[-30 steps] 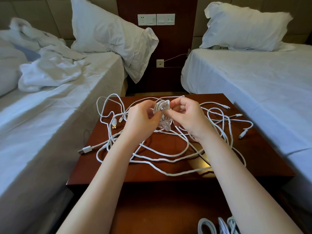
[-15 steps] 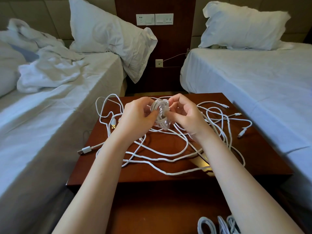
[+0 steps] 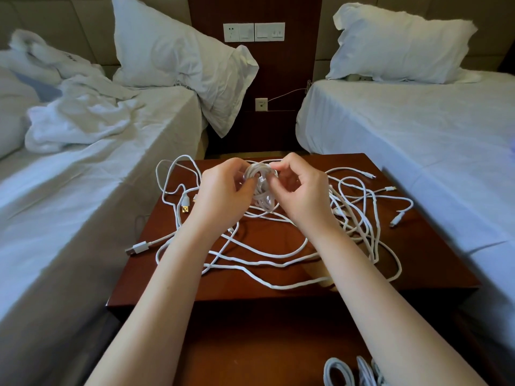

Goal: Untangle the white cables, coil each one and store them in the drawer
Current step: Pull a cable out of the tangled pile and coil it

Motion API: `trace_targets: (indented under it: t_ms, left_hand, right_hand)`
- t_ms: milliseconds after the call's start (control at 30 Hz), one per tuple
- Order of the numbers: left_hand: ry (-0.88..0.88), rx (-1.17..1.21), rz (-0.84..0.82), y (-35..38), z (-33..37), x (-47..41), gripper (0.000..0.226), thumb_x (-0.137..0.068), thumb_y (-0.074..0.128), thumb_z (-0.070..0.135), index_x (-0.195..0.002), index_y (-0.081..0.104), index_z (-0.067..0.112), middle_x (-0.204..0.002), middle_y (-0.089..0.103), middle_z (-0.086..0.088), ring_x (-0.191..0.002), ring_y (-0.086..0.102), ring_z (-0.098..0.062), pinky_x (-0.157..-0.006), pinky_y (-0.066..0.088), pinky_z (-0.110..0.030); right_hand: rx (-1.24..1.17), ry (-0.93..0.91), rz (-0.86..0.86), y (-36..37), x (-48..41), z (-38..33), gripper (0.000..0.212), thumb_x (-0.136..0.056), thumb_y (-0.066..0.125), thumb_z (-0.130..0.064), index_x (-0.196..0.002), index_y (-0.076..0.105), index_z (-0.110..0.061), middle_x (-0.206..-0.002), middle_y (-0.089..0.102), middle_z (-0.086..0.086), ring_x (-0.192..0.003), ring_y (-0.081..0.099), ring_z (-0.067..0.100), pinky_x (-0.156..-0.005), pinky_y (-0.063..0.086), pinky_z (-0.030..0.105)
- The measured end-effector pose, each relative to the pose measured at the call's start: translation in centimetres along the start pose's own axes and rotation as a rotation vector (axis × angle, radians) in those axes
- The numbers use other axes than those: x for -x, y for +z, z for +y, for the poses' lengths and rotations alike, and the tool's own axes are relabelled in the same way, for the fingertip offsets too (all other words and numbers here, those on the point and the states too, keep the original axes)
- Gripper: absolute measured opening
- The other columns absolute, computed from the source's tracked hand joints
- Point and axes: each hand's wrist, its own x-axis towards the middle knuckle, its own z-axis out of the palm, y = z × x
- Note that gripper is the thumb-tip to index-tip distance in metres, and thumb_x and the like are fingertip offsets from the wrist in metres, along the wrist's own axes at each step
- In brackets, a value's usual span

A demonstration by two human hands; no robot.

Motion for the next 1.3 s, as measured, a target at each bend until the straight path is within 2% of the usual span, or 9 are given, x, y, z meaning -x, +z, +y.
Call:
trace_targets:
  t_ms: [200, 300, 500, 667, 733, 867, 967, 1133, 1300]
  left_hand:
    - [0.008, 0.027, -0.042, -0.3, 0.2, 0.1, 0.008, -0.092, 0.060, 0.013, -0.098, 0.064, 0.016, -0.091, 0.070, -0.003, -0.072, 0.070, -0.012, -0.065, 0.057, -0.033]
    - [0.004, 0.063, -0.035, -0.3, 0.2, 0.1, 0.018, -0.091, 0.061, 0.012, -0.109, 0.066, 0.016, -0.100, 0.070, -0.002, -0.072, 0.070, -0.013, -0.065, 0.058, -0.031]
    - [0.050, 0.024, 0.043, 0.6, 0.2, -0.1, 0.019, -0.090, 0.062, 0.008, -0.107, 0.069, 0.010, -0.107, 0.068, -0.004, -0.086, 0.067, -0.019, -0.071, 0.057, -0.028]
    - [0.002, -0.024, 0.051, 1.0, 0.2, 0.1, 0.018, -0.091, 0.062, 0.013, -0.108, 0.068, 0.012, -0.099, 0.068, -0.002, -0.075, 0.064, -0.014, -0.059, 0.045, -0.014]
    - [-0.014, 0.024, 0.080, 0.8, 0.2, 0.0, 0.016, -0.092, 0.061, 0.014, -0.107, 0.068, 0.013, -0.096, 0.069, -0.002, -0.073, 0.067, -0.013, -0.063, 0.053, -0.019]
    - [-0.013, 0.053, 0.111, 0.2, 0.1, 0.0, 0.016, -0.092, 0.062, 0.014, -0.106, 0.069, 0.013, -0.088, 0.067, 0.003, -0.070, 0.061, 0.000, -0.060, 0.046, -0.006]
    - [0.039, 0.056, 0.163, 0.1, 0.0, -0.1, 0.015, -0.090, 0.063, 0.011, -0.102, 0.072, 0.013, -0.083, 0.066, 0.008, -0.074, 0.062, -0.004, -0.064, 0.045, -0.007]
    - [0.066, 0.066, 0.225, 0.1, 0.0, -0.1, 0.017, -0.089, 0.062, 0.007, -0.101, 0.073, 0.013, -0.080, 0.067, 0.007, -0.071, 0.062, -0.002, -0.063, 0.047, -0.009]
    - [0.034, 0.107, 0.220, 0.3, -0.1, -0.1, 0.018, -0.089, 0.062, 0.009, -0.102, 0.073, 0.015, -0.084, 0.071, 0.003, -0.075, 0.067, -0.008, -0.067, 0.053, -0.018]
  right_hand:
    - [0.035, -0.122, -0.012, 0.1, -0.4, 0.3, 0.034, -0.090, 0.057, -0.004, -0.122, 0.066, -0.010, -0.086, 0.056, -0.002, -0.077, 0.053, 0.008, -0.063, 0.047, 0.016]
    - [0.085, -0.122, -0.025, 0.0, -0.5, 0.9, 0.029, -0.091, 0.058, -0.010, -0.117, 0.070, -0.012, -0.088, 0.059, -0.002, -0.078, 0.055, 0.008, -0.060, 0.048, 0.018]
    - [0.079, -0.055, -0.043, -0.6, -0.6, 1.4, 0.024, -0.086, 0.069, -0.021, -0.107, 0.074, -0.009, -0.088, 0.060, -0.008, -0.076, 0.057, 0.007, -0.061, 0.047, 0.018]
    - [0.113, 0.032, -0.064, -0.1, -0.4, 1.4, 0.015, -0.087, 0.071, -0.023, -0.101, 0.071, -0.018, -0.089, 0.062, -0.008, -0.078, 0.058, 0.009, -0.062, 0.053, 0.029]
    - [0.039, 0.065, -0.067, 0.0, -0.4, 1.3, 0.018, -0.090, 0.068, -0.021, -0.106, 0.072, -0.018, -0.092, 0.063, -0.007, -0.085, 0.059, 0.010, -0.069, 0.053, 0.025]
    - [-0.192, 0.198, -0.091, -0.2, -0.5, 1.1, 0.021, -0.096, 0.059, -0.015, -0.112, 0.072, -0.016, -0.099, 0.064, 0.002, -0.096, 0.059, 0.006, -0.080, 0.046, 0.010]
    - [-0.284, 0.243, -0.089, -0.2, -0.4, 0.8, 0.022, -0.093, 0.063, -0.017, -0.113, 0.072, -0.017, -0.098, 0.062, 0.003, -0.096, 0.059, 0.007, -0.080, 0.046, 0.012]
    - [-0.290, 0.207, -0.071, 0.2, -0.2, 0.4, 0.024, -0.086, 0.071, -0.016, -0.110, 0.071, -0.020, -0.091, 0.060, -0.007, -0.080, 0.055, -0.001, -0.062, 0.047, 0.013]
    - [-0.279, 0.247, -0.046, 0.2, -0.2, 0.3, 0.019, -0.086, 0.072, -0.019, -0.104, 0.071, -0.028, -0.089, 0.060, -0.011, -0.081, 0.056, 0.000, -0.068, 0.047, 0.011]
